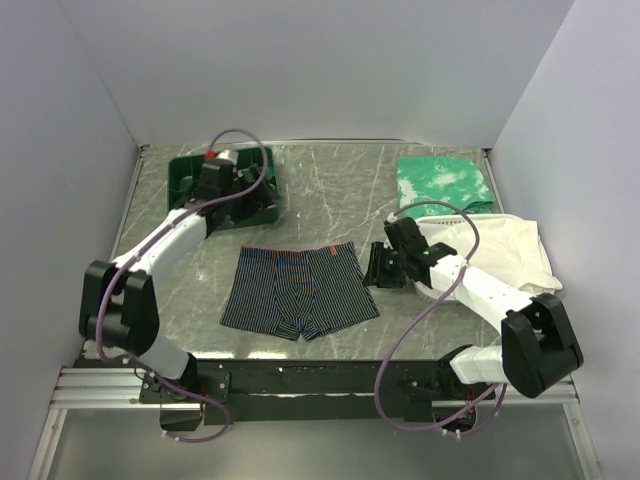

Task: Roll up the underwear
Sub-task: Flatten out the underwear at the center of the board, then fold the underwear at the center of the board.

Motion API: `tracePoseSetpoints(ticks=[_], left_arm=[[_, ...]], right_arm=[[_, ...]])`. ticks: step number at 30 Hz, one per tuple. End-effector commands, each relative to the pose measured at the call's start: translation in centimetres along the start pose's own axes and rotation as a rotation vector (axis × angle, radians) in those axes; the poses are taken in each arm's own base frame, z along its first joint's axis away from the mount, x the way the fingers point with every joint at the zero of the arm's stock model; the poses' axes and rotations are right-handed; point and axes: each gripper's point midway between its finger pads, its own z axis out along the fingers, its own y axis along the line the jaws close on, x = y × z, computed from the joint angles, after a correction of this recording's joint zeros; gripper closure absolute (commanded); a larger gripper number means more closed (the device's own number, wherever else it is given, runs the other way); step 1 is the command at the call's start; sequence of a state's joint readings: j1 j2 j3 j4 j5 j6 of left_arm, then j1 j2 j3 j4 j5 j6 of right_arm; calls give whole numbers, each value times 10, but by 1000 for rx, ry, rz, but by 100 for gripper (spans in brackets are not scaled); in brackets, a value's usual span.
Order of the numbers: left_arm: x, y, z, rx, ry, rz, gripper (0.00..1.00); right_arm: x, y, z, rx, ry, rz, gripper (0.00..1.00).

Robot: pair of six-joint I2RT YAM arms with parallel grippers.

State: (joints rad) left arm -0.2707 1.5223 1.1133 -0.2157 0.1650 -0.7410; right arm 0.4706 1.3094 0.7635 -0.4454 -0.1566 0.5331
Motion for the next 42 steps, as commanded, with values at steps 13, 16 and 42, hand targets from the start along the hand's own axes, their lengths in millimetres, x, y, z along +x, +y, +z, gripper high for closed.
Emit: tracePoseSetpoints(ticks=[13,16,42], left_arm=[[72,-96,70,-58,249,174,0],[87,-109,77,-70,259,200,9],[142,-143,129,-110,352,159,42]], right_arm=[[21,-13,1,-34,-30,-13,59],[27,-12,6,-50,-1,-17,62],[36,-20,14,-65,2,26,69]])
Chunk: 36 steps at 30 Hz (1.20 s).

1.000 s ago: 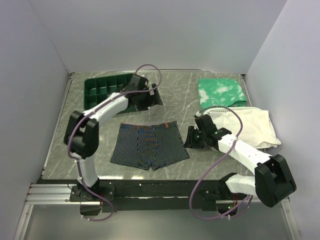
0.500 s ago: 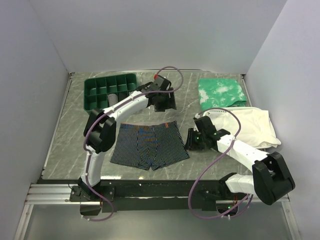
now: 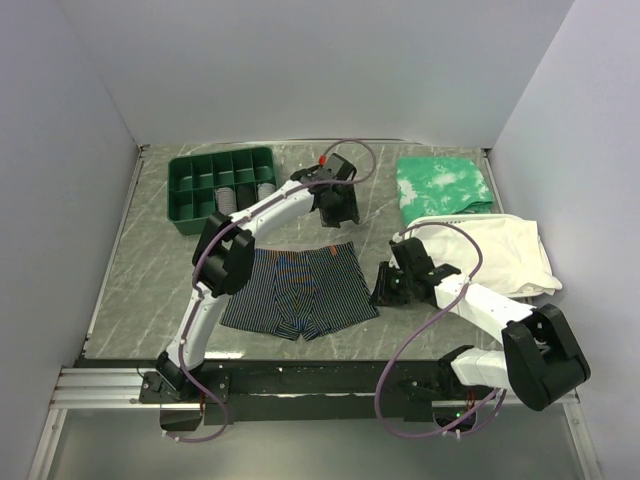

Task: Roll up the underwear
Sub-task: Fold the underwear at the center of the board.

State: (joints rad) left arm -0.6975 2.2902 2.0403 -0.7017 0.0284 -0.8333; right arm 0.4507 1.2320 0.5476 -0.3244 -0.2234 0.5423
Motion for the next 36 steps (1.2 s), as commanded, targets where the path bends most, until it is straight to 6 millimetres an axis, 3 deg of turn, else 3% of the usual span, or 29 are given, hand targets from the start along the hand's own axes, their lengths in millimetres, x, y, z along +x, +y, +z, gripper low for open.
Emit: tracePoseSetpoints(ticks=[1,5,9,20,25,30,36], left_arm=[[2,-12,-3,5,-8,-20,43],[13,-12,7,-10,12,-26,50],[28,-17,20,-20,38,-13,51],[44,-12,33,-38,70,-31,53],[42,-11,28,-45,61,-35,54],[35,-18,9,-21,38,-34,50],[44,-8,14,-50,62,-38,49]], right_arm=[[-8,3,3,-22,-33,-7,70],[-7,1,6,-20,-25,0,71],[-6,1,8,-20,-19,7,71],[-4,-2,10,-9,-5,12,71],[-4,0,10,-22,-8,12,71],[-5,2,6,-33,-20,5,71],[-5,3,5,-34,-21,6,71]])
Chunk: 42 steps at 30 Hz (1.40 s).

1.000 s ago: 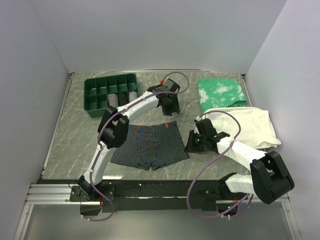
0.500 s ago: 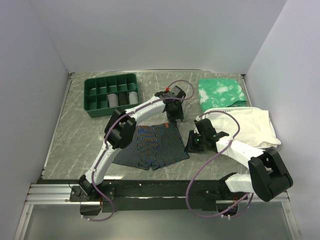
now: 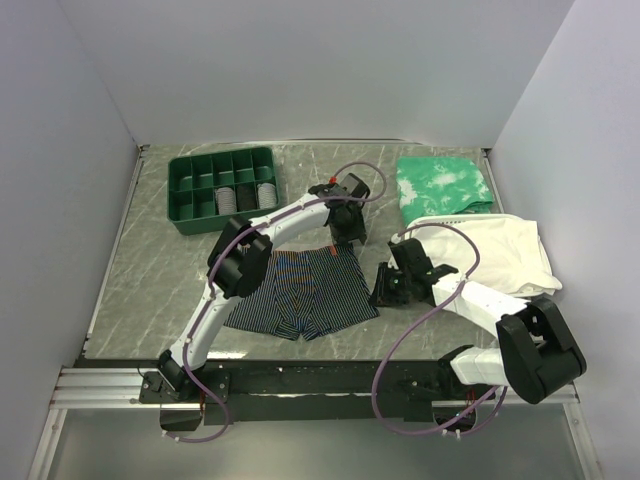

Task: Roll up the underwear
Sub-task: Fold the underwear at the center of the board.

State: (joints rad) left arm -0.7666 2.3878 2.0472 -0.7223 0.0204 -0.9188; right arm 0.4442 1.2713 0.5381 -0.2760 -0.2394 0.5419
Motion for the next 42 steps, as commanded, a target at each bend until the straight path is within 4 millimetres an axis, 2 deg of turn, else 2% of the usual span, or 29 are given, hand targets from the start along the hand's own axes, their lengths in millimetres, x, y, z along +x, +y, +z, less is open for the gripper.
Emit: tracePoseSetpoints(ticks=[1,10,16,22,28,42], left_arm=[[-7,-7,-26,13,-31,-6,49],[-8,-9,-25,8,-26,-4,48],[7,6,-5,-44,18,5,50],[21,30,14,-142,34,40,59],[24,30,23,-164,30,76,60],[31,47,36,-232,52,100,76]], right_arm=[[-3,3,-3,-24,-24,0,71],[-1,3,-2,-30,-18,3,70],[-1,1,-1,-20,-10,-3,70],[-2,-2,-1,-2,-13,-6,71],[-2,-4,-1,8,-14,-11,70],[-2,-2,0,0,-11,-18,71]])
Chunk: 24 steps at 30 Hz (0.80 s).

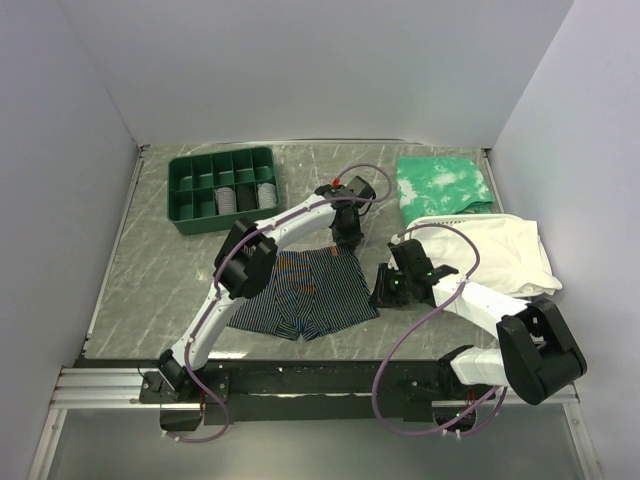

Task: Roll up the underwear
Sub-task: Fold the underwear at the center of the board.

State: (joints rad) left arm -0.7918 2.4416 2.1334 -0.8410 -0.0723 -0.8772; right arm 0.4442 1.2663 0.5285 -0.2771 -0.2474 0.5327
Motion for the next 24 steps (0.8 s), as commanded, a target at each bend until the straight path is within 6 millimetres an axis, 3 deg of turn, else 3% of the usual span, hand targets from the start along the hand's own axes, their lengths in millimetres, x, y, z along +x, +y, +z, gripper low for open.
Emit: tracePoseSetpoints(ticks=[1,12,17,24], left_arm=[[26,27,33,-111,60,37,77],[28,29,39,-117,69,37,98],[26,30,39,-116,61,34,99],[20,21,27,-62,26,15,99]], right_arm=[[-6,-1,0,4,-20,-10,71],[-1,3,-1,-30,-11,-7,69],[2,2,-2,-34,-11,10,67],[1,2,-5,-33,-30,17,57]])
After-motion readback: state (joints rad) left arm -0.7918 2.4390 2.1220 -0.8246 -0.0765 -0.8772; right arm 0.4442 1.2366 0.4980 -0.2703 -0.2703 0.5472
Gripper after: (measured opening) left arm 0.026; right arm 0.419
